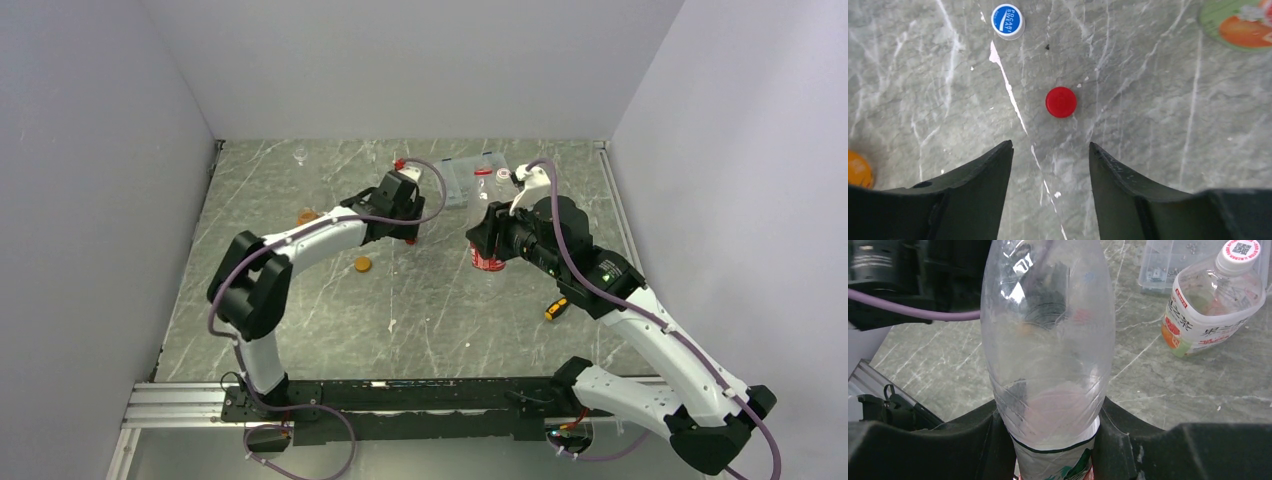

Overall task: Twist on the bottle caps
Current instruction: Pick up the bottle cap from the center of the board.

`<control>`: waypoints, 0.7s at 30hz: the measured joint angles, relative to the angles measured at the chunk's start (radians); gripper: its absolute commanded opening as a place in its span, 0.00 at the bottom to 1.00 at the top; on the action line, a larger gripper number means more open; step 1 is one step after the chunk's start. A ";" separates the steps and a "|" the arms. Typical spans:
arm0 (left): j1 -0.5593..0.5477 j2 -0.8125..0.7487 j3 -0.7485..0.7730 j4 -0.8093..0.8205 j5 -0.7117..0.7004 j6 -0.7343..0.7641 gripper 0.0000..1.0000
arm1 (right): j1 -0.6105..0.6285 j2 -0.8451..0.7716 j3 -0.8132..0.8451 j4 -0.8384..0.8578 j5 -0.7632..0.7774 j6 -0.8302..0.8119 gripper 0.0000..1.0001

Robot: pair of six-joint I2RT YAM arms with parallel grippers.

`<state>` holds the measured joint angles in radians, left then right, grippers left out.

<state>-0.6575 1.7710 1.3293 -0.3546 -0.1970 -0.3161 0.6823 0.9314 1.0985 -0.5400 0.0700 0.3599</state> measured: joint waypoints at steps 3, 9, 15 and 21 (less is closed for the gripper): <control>-0.003 0.076 0.012 0.031 -0.007 0.007 0.56 | 0.000 -0.003 0.000 -0.010 0.000 0.000 0.43; -0.005 0.186 0.035 0.088 -0.011 0.008 0.57 | 0.000 -0.013 0.000 -0.021 0.000 0.000 0.43; -0.015 0.240 0.058 0.108 -0.029 0.008 0.56 | 0.000 -0.015 0.000 -0.032 0.000 0.000 0.44; -0.016 0.278 0.090 0.111 -0.039 0.012 0.52 | 0.000 -0.018 0.000 -0.037 0.000 0.000 0.44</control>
<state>-0.6731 2.0491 1.4189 -0.2440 -0.2359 -0.3042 0.6823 0.9138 1.0985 -0.5766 0.0696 0.3599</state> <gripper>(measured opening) 0.534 0.475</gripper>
